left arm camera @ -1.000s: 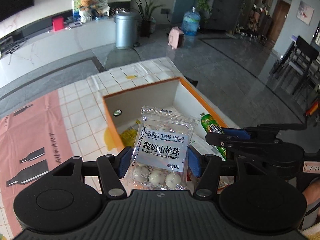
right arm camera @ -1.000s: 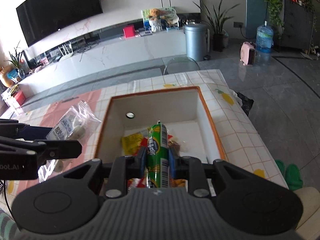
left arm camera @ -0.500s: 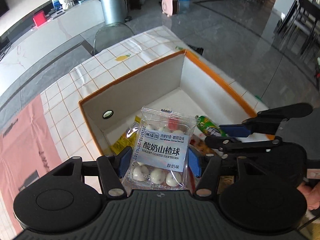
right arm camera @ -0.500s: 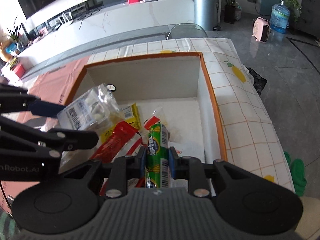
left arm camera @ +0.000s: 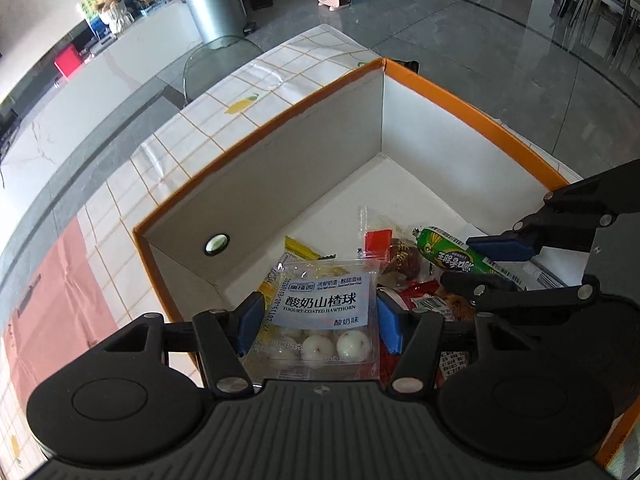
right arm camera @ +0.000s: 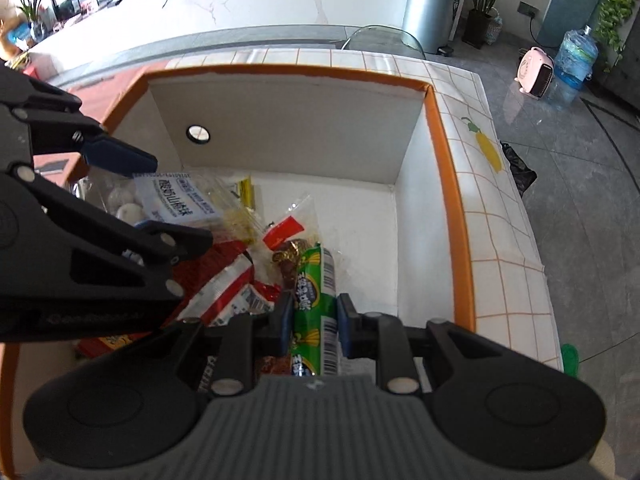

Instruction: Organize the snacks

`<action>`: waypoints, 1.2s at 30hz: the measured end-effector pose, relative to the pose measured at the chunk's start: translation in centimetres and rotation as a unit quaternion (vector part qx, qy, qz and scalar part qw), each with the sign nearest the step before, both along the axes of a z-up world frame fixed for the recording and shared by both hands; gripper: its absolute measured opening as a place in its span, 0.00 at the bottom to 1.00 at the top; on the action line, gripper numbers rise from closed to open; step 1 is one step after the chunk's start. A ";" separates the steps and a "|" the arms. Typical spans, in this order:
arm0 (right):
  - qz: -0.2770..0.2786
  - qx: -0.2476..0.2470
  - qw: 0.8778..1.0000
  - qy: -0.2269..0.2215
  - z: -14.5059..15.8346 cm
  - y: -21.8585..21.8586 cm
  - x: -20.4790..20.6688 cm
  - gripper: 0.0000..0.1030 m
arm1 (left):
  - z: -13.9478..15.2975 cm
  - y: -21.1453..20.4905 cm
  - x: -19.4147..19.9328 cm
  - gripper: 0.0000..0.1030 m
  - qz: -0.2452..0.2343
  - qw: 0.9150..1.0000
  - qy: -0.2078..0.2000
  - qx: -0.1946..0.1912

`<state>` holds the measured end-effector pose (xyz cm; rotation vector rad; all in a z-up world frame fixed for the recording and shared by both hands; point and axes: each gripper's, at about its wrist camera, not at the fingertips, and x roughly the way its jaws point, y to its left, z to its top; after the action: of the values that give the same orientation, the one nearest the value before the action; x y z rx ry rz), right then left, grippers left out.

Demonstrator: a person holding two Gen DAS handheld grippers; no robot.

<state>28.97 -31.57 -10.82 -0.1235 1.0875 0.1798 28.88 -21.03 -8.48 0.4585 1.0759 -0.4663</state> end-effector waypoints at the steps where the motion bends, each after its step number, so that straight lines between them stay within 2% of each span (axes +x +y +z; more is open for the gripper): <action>1: 0.001 -0.003 1.000 0.000 0.0 0.1 0.0 0.19 | 0.0 0.0 0.0 0.66 0.000 1.000 0.000 -0.001; 4: 0.001 -0.008 1.000 0.003 -0.1 0.0 -0.1 0.19 | 0.0 -0.1 -0.1 0.66 -0.006 1.000 -0.006 -0.001; 6: 0.001 -0.009 1.000 0.005 -0.1 0.0 -0.1 0.19 | 0.2 0.0 -0.2 0.71 -0.007 1.000 -0.007 -0.005; 9: 0.002 -0.005 1.000 0.008 0.1 0.0 -0.2 0.23 | 0.7 0.3 -0.4 0.73 -0.011 1.000 -0.008 -0.014; 11: 0.005 0.001 1.000 0.011 0.6 0.1 -0.4 0.34 | 1.3 0.4 -0.7 0.74 -0.013 1.000 -0.016 -0.014; 15: 0.008 0.001 1.000 0.015 2.0 0.5 -1.0 0.45 | 3.4 1.2 -1.6 0.76 -0.010 0.999 -0.035 -0.020; 17: 0.001 -0.005 1.000 0.010 3.1 0.7 -1.5 0.57 | 4.7 1.9 -2.2 0.76 -0.004 0.999 -0.041 -0.030; 21: -0.013 0.006 1.000 -0.007 6.2 0.9 -3.2 0.60 | 7.8 3.6 -4.2 0.76 0.011 0.997 -0.059 -0.049; 22: -0.018 0.011 1.000 -0.011 7.0 1.0 -3.6 0.65 | 8.6 4.1 -4.8 0.76 0.016 0.996 -0.065 -0.053; 25: -0.028 0.022 0.999 -0.028 9.6 1.5 -5.7 0.69 | 10.8 5.7 -6.9 0.76 0.034 0.994 -0.083 -0.063; 31: -0.031 0.057 0.995 -0.078 14.8 2.9 -10.5 0.78 | 14.7 9.6 -11.9 0.84 0.073 0.983 -0.140 -0.095; 36: -0.055 0.085 0.988 -0.116 17.1 3.9 -15.0 0.82 | 16.5 12.7 -16.5 0.87 0.112 0.965 -0.203 -0.120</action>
<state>13.93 -27.68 6.32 0.0669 0.8400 0.1547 12.35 -8.37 7.97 0.2003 0.6530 -0.2791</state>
